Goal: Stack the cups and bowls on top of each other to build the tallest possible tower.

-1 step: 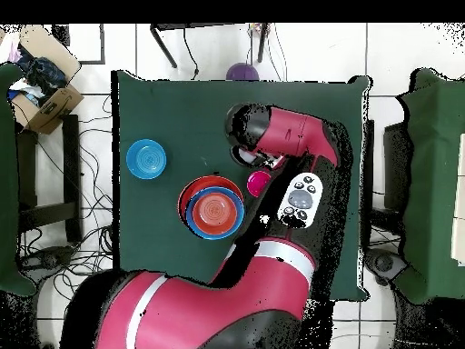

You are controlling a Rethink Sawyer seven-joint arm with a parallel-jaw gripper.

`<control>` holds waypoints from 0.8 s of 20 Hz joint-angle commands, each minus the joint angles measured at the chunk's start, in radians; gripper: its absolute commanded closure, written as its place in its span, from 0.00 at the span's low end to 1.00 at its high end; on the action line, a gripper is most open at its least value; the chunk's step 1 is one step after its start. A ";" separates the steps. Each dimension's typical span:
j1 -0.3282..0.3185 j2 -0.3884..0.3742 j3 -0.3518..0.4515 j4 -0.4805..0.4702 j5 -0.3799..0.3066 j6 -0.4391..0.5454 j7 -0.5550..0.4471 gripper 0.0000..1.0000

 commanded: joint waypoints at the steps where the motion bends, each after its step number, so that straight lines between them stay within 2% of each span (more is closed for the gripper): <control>1: 0.019 0.025 0.069 0.070 0.055 -0.069 0.254 0.00; 5: 0.040 0.036 0.063 0.065 0.078 -0.071 0.263 0.00; 16: 0.061 0.048 0.075 0.118 0.080 -0.137 0.234 0.00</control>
